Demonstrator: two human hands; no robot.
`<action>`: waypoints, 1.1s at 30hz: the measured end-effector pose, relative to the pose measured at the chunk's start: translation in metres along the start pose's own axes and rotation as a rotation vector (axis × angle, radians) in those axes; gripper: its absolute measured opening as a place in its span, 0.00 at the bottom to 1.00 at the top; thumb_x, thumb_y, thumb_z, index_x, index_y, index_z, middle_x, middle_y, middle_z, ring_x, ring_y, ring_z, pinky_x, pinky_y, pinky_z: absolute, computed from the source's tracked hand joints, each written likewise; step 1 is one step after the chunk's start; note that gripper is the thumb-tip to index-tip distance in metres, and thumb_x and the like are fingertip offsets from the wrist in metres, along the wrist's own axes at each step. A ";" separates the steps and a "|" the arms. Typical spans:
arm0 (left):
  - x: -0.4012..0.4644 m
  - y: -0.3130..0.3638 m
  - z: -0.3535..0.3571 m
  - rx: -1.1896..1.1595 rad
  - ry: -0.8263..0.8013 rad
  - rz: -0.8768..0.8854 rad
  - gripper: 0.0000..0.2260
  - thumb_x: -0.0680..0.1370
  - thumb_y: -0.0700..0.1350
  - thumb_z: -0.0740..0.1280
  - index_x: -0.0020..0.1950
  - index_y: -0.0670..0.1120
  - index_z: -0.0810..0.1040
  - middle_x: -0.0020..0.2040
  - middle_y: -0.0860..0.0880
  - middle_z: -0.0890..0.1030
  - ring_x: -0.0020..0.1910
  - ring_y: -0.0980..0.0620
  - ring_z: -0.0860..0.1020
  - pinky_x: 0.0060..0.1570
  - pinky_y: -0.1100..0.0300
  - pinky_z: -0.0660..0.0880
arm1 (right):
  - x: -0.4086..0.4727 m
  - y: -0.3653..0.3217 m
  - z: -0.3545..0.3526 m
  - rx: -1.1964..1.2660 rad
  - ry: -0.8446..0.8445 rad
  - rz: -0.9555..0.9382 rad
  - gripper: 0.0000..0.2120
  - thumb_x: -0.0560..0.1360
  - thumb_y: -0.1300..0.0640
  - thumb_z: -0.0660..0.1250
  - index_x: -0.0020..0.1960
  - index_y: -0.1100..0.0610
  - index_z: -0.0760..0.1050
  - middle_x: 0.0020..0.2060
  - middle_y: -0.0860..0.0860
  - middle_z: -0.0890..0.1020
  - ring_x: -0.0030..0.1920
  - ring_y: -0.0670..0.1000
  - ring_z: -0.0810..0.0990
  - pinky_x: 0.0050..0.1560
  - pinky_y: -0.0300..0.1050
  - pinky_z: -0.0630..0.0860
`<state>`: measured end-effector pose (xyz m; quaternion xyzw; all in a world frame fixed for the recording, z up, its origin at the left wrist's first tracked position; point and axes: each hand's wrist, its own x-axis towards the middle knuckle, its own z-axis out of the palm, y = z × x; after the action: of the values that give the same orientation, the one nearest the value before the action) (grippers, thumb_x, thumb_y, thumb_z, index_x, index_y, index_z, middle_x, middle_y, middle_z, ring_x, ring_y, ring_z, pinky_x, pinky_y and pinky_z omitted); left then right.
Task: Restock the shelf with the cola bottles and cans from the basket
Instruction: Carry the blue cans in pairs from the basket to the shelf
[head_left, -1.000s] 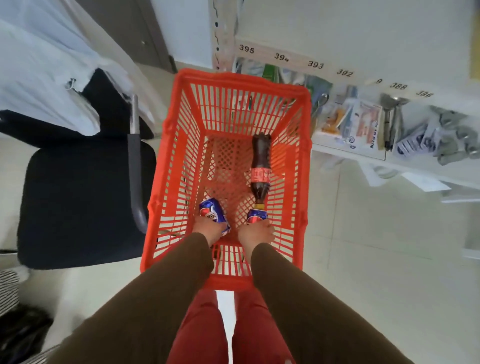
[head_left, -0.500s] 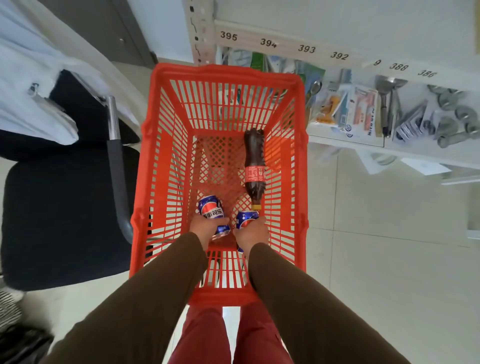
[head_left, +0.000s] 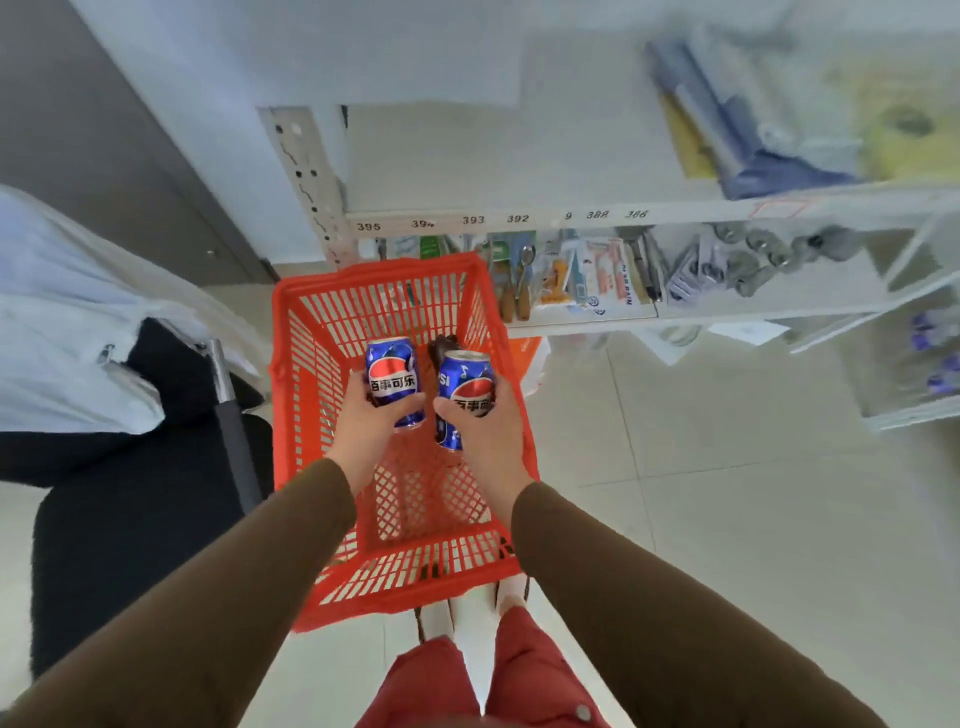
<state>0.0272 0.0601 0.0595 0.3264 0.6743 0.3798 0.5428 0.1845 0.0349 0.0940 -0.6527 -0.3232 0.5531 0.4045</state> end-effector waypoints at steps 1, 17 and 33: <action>-0.003 0.019 0.008 0.001 -0.028 0.044 0.30 0.69 0.45 0.81 0.67 0.52 0.72 0.56 0.56 0.83 0.51 0.59 0.84 0.44 0.64 0.81 | -0.002 -0.019 -0.009 0.023 0.018 -0.050 0.33 0.73 0.54 0.78 0.74 0.48 0.68 0.61 0.46 0.81 0.58 0.44 0.82 0.59 0.41 0.81; -0.226 0.166 0.388 0.123 -0.667 0.546 0.35 0.70 0.36 0.79 0.73 0.48 0.69 0.64 0.49 0.80 0.61 0.51 0.80 0.58 0.53 0.80 | -0.128 -0.111 -0.402 0.257 0.673 -0.540 0.33 0.72 0.61 0.78 0.70 0.40 0.70 0.58 0.41 0.82 0.55 0.41 0.83 0.43 0.35 0.81; -0.558 0.068 0.802 0.203 -1.308 0.588 0.34 0.70 0.40 0.80 0.72 0.54 0.69 0.62 0.54 0.81 0.60 0.56 0.81 0.56 0.55 0.82 | -0.323 0.017 -0.863 0.372 1.328 -0.476 0.37 0.72 0.58 0.79 0.75 0.45 0.65 0.50 0.31 0.82 0.51 0.33 0.82 0.40 0.28 0.77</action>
<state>0.9255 -0.2547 0.2900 0.7034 0.1277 0.1725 0.6776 0.9749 -0.4008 0.2807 -0.6832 -0.0437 -0.0170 0.7288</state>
